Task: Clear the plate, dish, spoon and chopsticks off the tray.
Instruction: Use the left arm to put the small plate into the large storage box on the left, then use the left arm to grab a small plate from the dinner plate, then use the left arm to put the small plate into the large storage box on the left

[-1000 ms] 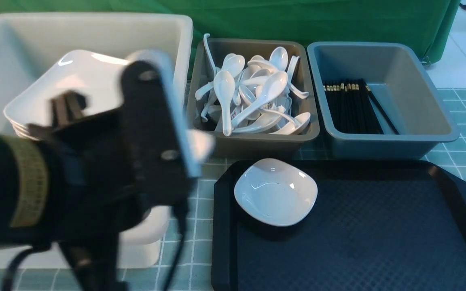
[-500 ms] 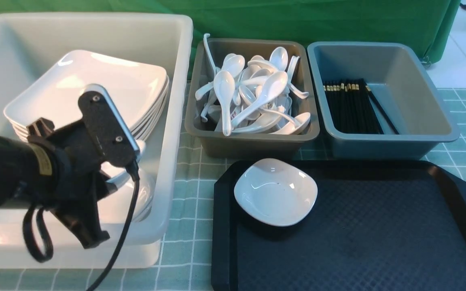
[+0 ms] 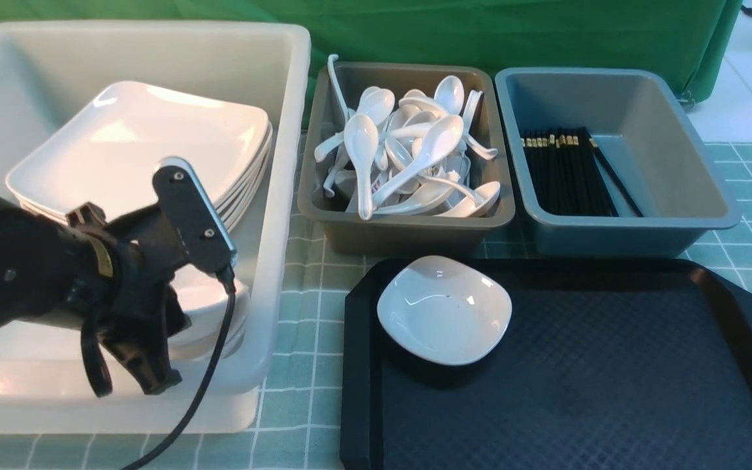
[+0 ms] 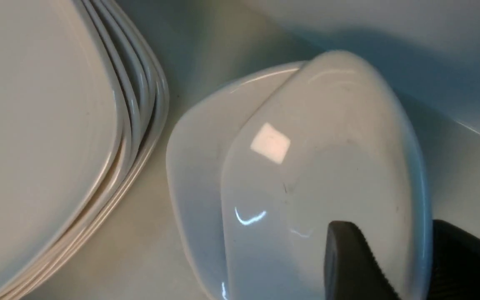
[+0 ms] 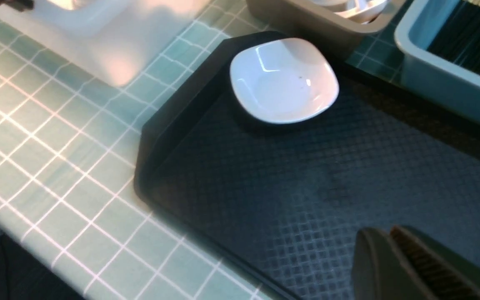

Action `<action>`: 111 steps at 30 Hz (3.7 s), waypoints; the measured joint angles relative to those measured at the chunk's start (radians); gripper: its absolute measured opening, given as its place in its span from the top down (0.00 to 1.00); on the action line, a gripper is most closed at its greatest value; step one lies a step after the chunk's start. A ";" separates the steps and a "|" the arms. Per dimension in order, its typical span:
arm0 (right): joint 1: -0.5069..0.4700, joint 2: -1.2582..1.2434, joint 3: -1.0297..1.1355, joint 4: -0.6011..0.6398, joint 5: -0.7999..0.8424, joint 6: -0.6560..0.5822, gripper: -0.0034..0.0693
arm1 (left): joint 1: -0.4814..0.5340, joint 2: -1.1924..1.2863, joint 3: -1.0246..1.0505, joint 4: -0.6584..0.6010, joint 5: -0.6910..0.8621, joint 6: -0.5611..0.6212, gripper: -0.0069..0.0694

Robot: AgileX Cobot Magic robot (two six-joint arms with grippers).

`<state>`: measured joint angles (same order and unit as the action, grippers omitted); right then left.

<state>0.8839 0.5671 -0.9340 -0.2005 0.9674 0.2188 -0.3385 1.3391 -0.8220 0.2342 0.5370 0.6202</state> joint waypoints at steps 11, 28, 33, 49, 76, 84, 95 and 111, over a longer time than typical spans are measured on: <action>0.000 0.000 0.000 0.011 0.004 -0.012 0.86 | -0.001 -0.221 -0.104 -0.205 0.197 -0.179 0.35; 0.000 0.000 0.001 -0.110 0.164 -0.009 0.83 | -0.415 0.131 -0.317 -0.473 0.188 0.031 0.87; -0.001 0.000 0.001 -0.131 0.165 0.004 0.82 | -0.510 0.362 -0.478 -0.395 0.147 0.010 0.77; -0.001 -0.068 0.001 -0.132 0.165 0.006 0.80 | -0.519 0.697 -0.658 -0.034 0.140 -0.070 0.30; -0.001 -0.071 0.001 -0.089 0.165 0.001 0.79 | -0.666 0.472 -0.666 -0.018 0.319 -0.205 0.89; -0.001 -0.071 0.001 -0.089 0.148 0.001 0.79 | -0.650 0.105 -0.637 0.011 0.495 -0.208 0.89; -0.001 -0.071 0.001 -0.088 0.093 0.000 0.79 | -0.110 -0.112 -0.203 -0.033 0.291 0.048 0.89; -0.001 -0.071 0.001 -0.084 0.071 -0.007 0.78 | 0.039 0.126 -0.169 -0.064 0.203 0.207 0.77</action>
<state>0.8830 0.4960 -0.9329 -0.2846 1.0386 0.2119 -0.2993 1.4652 -0.9908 0.1699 0.7401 0.8272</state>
